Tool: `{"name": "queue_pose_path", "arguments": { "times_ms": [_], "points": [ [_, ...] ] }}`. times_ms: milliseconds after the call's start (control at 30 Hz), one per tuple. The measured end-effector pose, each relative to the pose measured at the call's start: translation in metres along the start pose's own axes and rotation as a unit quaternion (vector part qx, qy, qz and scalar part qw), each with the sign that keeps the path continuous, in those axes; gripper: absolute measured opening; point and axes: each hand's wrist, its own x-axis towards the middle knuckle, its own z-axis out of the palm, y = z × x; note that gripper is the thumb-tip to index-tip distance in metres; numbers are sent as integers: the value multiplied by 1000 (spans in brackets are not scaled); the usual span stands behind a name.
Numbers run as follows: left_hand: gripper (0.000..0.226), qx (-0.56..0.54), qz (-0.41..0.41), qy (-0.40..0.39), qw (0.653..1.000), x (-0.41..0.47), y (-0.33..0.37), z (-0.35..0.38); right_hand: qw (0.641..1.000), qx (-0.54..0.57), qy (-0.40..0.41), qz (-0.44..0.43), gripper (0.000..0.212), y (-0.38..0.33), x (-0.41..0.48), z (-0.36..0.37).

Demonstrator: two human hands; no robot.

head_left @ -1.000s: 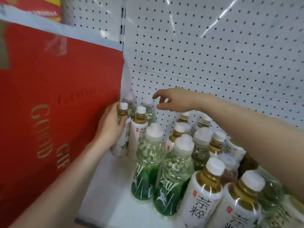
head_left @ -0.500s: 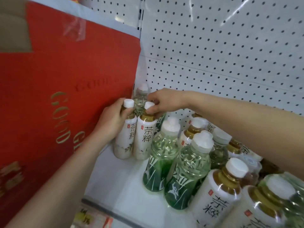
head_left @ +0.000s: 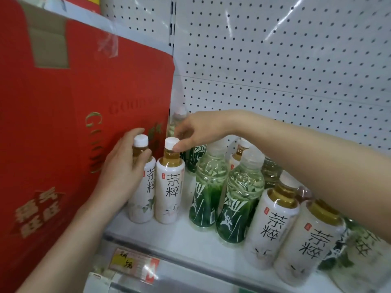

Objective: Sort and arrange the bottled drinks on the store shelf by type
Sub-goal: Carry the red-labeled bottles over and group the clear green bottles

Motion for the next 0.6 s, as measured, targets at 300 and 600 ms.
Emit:
{"name": "queue_pose_path", "arguments": {
  "times_ms": [300,600],
  "points": [
    [40,104,178,-3,979,9,11,13,997,-6,-36,73,36,41,-28,-1],
    [41,112,188,16,976,8,9,16,999,-37,35,14,40,62,74,-9]
  ]
}}
